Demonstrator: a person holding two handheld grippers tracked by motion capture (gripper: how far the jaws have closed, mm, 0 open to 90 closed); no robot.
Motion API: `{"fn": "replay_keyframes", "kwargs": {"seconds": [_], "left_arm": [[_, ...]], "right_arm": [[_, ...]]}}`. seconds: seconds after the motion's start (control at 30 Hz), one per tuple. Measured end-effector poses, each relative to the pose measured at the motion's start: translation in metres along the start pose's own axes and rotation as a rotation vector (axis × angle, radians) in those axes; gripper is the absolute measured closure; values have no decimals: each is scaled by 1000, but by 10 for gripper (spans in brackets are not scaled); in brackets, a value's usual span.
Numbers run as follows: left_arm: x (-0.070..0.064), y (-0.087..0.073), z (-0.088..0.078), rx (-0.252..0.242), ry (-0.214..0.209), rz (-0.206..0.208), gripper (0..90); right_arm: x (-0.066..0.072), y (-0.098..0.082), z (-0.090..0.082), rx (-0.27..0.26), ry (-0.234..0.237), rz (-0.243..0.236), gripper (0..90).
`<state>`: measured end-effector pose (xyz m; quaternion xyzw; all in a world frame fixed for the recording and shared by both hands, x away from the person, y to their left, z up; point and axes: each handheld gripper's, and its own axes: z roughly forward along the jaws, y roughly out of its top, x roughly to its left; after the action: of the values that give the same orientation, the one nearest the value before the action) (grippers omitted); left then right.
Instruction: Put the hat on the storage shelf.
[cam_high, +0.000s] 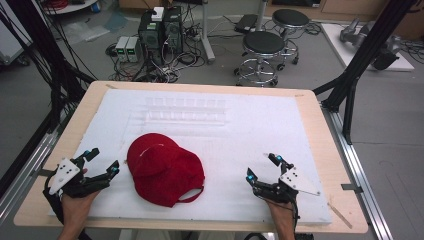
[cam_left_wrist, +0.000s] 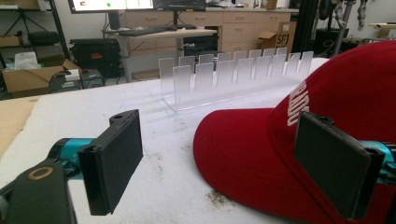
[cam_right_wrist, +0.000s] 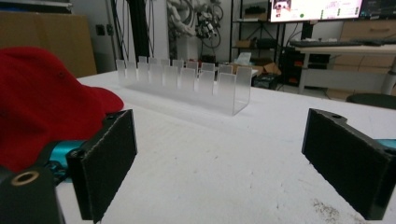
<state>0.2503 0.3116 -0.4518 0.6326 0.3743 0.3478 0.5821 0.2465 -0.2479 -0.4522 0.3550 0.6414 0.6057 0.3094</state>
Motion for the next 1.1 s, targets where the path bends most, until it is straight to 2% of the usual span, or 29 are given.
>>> {"fn": "replay_keyframes", "kwargs": {"seconds": [0.13, 0.3, 0.33, 0.43, 0.63, 0.8, 1.1], "left_arm": [[0, 0, 0, 1, 0, 0, 162], [1, 0, 0, 2, -1, -1, 162], [1, 0, 0, 2, -1, -3, 162], [1, 0, 0, 1, -2, -5, 162], [1, 0, 0, 0, -2, -11, 162], [1, 0, 0, 0, -2, -9, 162], [2, 0, 0, 3, -2, -9, 162]], "right_arm": [[5, 3, 2, 27, 26, 2, 92], [12, 14, 5, 27, 68, -13, 92], [16, 20, 7, 26, 101, -22, 92], [23, 30, 11, 33, 135, -41, 92], [38, 41, 20, 46, 195, -42, 92], [55, 48, 30, 61, 250, -54, 92], [90, 48, 49, 99, 342, -44, 92]]}}
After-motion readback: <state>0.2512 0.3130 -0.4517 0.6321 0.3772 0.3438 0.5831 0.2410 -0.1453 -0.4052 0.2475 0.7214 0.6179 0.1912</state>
